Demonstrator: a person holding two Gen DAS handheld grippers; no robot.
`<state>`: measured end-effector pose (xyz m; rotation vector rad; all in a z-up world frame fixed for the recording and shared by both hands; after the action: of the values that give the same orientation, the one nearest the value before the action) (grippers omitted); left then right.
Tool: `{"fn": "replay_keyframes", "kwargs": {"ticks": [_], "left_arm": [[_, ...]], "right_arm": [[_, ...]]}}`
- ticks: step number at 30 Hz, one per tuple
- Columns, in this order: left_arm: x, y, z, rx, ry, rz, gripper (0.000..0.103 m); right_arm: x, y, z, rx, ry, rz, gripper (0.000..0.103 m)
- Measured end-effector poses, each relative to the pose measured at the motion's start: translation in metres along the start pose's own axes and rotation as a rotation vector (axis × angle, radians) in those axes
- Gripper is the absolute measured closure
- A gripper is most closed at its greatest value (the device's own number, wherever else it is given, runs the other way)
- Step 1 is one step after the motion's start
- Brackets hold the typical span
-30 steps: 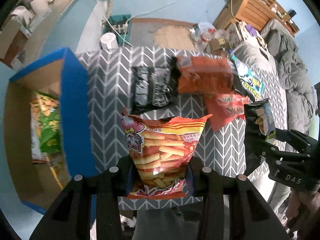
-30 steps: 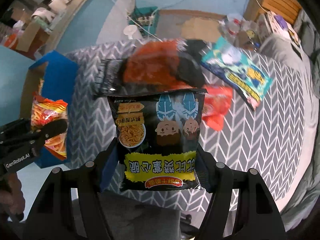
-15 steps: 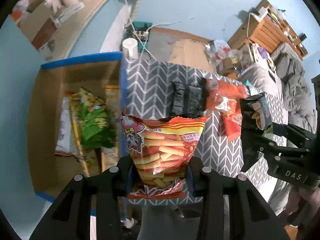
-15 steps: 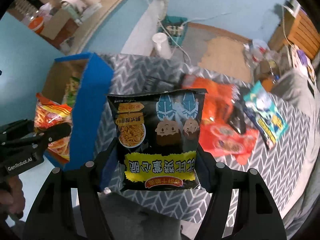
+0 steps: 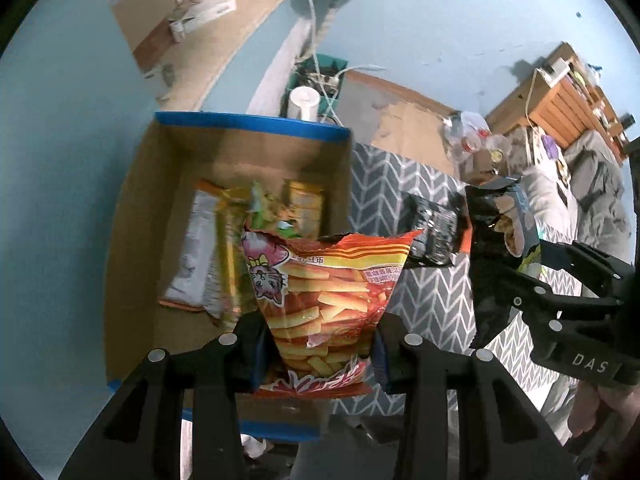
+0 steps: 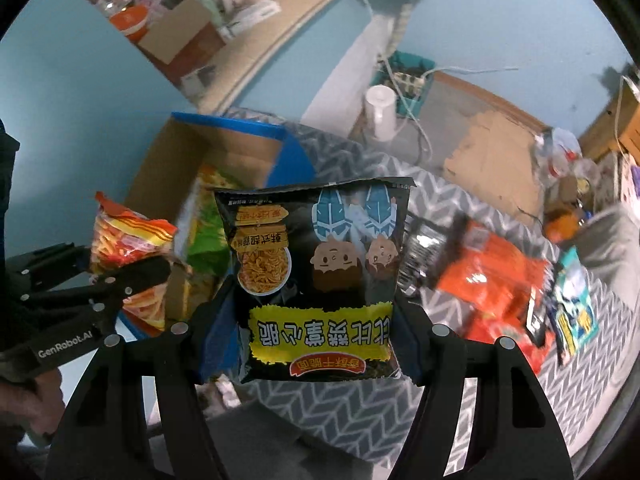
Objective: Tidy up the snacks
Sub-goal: 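Carry both held bags up and over the cardboard box, then open both tools to drop the bags into the box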
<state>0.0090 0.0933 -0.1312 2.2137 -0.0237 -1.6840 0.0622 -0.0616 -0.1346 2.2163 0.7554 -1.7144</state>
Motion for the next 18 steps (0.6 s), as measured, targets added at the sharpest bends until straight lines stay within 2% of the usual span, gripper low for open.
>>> {"fn": "replay_keyframes", "kwargs": {"ticks": [10,18], "left_arm": [[-0.008,-0.049,-0.004,-0.075,0.017,-0.038,0.062],[0.002,-0.086,-0.004,-0.136,0.0,-0.059,0.062]], "right_arm": [[0.023,-0.058,-0.036,-0.069,-0.02,-0.061,0.034],[0.048,-0.092,-0.052,-0.1,-0.056,-0.11,0.034]]}}
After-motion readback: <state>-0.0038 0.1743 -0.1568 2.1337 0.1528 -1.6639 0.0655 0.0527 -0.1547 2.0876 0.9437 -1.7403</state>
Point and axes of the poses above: each gripper's, at about its wrist camera, not at the fingertips, and x roughly the way its jaws point, y to its right, z to its underside, the point moved 1 cm from there along x, roughly the way its jaws point, and after that the axes turned 11 degrees about z, right-handed, at the moved point
